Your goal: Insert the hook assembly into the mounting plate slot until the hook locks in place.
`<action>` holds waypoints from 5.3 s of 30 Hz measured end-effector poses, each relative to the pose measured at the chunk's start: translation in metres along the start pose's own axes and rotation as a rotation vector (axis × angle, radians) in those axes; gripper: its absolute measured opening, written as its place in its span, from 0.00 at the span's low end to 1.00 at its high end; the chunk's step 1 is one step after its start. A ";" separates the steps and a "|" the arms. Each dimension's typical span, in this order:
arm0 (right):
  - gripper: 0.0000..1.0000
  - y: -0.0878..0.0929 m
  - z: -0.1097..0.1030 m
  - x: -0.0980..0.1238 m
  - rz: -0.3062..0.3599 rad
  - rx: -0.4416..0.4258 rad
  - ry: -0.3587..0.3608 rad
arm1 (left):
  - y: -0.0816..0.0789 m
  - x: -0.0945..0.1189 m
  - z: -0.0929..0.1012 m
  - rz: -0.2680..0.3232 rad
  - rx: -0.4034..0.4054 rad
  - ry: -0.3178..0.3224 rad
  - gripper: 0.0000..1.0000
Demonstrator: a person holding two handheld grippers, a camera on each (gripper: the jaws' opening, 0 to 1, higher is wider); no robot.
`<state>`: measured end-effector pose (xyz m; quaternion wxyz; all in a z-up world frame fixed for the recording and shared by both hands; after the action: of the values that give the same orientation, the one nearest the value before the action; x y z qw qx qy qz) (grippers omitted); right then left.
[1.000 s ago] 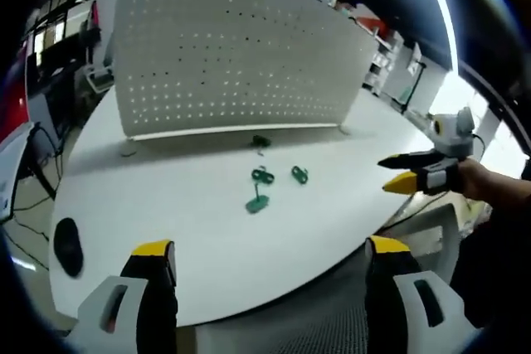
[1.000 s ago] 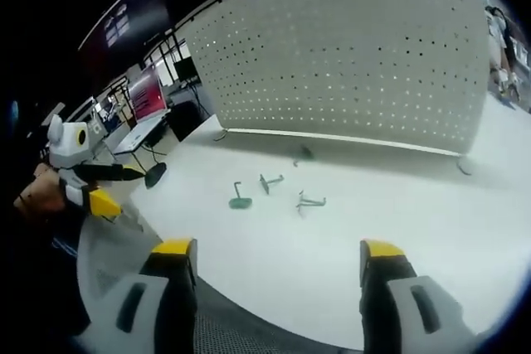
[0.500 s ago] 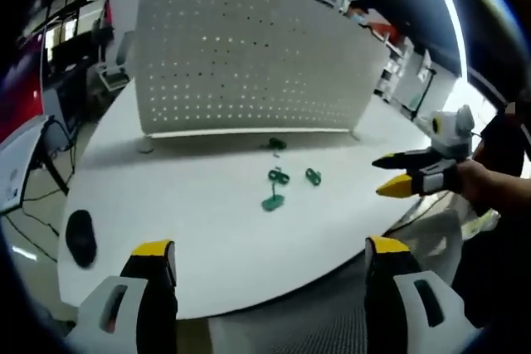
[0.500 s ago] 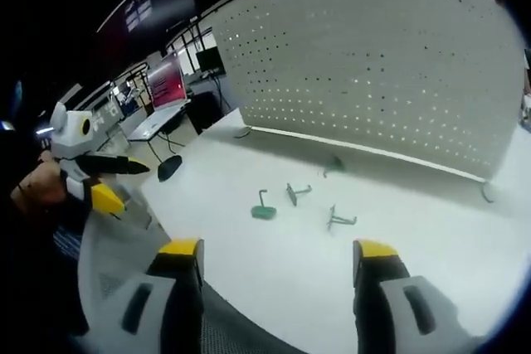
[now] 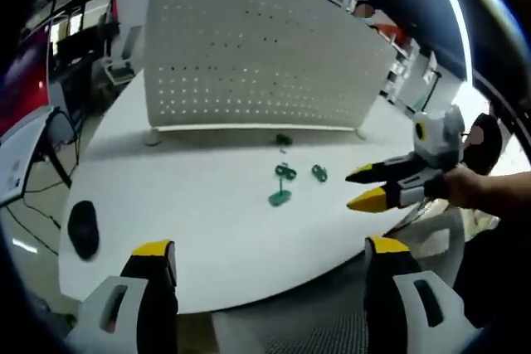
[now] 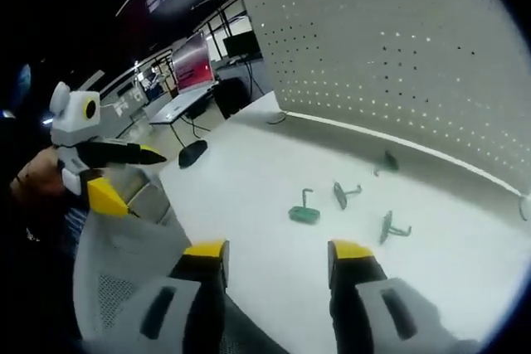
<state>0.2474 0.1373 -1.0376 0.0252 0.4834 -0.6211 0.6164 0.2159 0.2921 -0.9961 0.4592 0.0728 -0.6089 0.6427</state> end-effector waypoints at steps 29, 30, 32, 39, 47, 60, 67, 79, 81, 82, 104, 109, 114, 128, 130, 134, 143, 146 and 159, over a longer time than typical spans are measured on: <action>0.31 -0.004 0.017 -0.099 -0.100 -0.046 0.008 | 0.017 0.003 -0.018 -0.045 0.078 -0.050 0.94; 0.31 -0.005 0.017 -0.101 -0.102 -0.038 0.010 | 0.017 0.003 -0.019 -0.045 0.079 -0.050 0.94; 0.30 -0.008 0.018 -0.102 -0.096 -0.033 0.016 | 0.020 0.004 -0.020 -0.054 0.082 -0.050 0.94; 0.28 -0.018 0.022 -0.115 -0.096 -0.068 0.014 | 0.022 0.003 -0.024 -0.063 0.093 -0.062 0.93; 0.20 -0.026 0.018 -0.130 -0.115 -0.033 0.013 | 0.019 0.002 -0.022 -0.044 0.103 -0.061 0.92; 0.04 -0.020 0.016 -0.138 -0.181 0.131 0.020 | 0.029 0.005 -0.020 -0.034 0.134 -0.069 0.90; 0.02 -0.020 0.023 -0.132 -0.183 0.133 0.033 | 0.018 0.005 -0.019 -0.011 0.125 -0.078 0.91; 0.00 -0.010 0.022 -0.114 -0.161 0.108 0.022 | 0.014 0.004 -0.015 -0.027 0.083 -0.067 0.90; 0.00 -0.011 0.021 -0.111 -0.145 0.123 0.024 | 0.011 0.004 -0.014 -0.024 0.076 -0.064 0.90; 0.00 -0.012 0.021 -0.108 -0.140 0.134 0.025 | 0.009 0.004 -0.013 -0.023 0.071 -0.062 0.90; 0.00 -0.121 0.005 -0.026 0.240 -0.065 0.017 | -0.030 -0.020 0.000 -0.002 -0.034 0.030 0.89; 0.00 -0.132 -0.007 -0.007 0.315 -0.109 -0.030 | -0.045 -0.031 0.009 0.019 -0.018 0.077 0.87; 0.00 -0.138 -0.020 0.007 0.373 -0.151 -0.067 | -0.061 -0.040 0.015 0.031 -0.010 0.097 0.87; 0.00 -0.150 -0.045 0.026 0.480 -0.181 -0.117 | -0.101 -0.050 0.027 0.174 0.185 0.174 0.65; 0.00 -0.153 -0.047 0.030 0.504 -0.182 -0.115 | -0.102 -0.050 0.029 0.175 0.199 0.189 0.60; 0.00 -0.156 -0.050 0.033 0.525 -0.184 -0.114 | -0.105 -0.049 0.036 0.183 0.214 0.223 0.47; 0.00 -0.159 -0.059 0.035 0.546 -0.158 -0.119 | -0.111 -0.044 0.050 0.193 0.273 0.296 0.22; 0.00 -0.159 -0.061 0.035 0.548 -0.155 -0.124 | -0.112 -0.041 0.053 0.197 0.280 0.315 0.16; 0.00 -0.159 -0.065 0.046 0.585 -0.101 -0.104 | -0.117 -0.036 0.068 0.200 0.266 0.360 0.03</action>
<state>0.2869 0.1986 -0.8751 -0.1613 0.3127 -0.7644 0.5403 0.2840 0.1977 -0.9193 0.4808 -0.0437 -0.4312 0.7622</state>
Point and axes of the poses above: the point that each gripper's makers call its tool centre point, and the gripper's own axes: x roughly backward along the fingers, z roughly to its right, y roughly out of its underside, the point moved 1 cm from there along x, roughly backward along the fingers, and after that the axes turned 1 degree about -x, right-handed, at the moved point
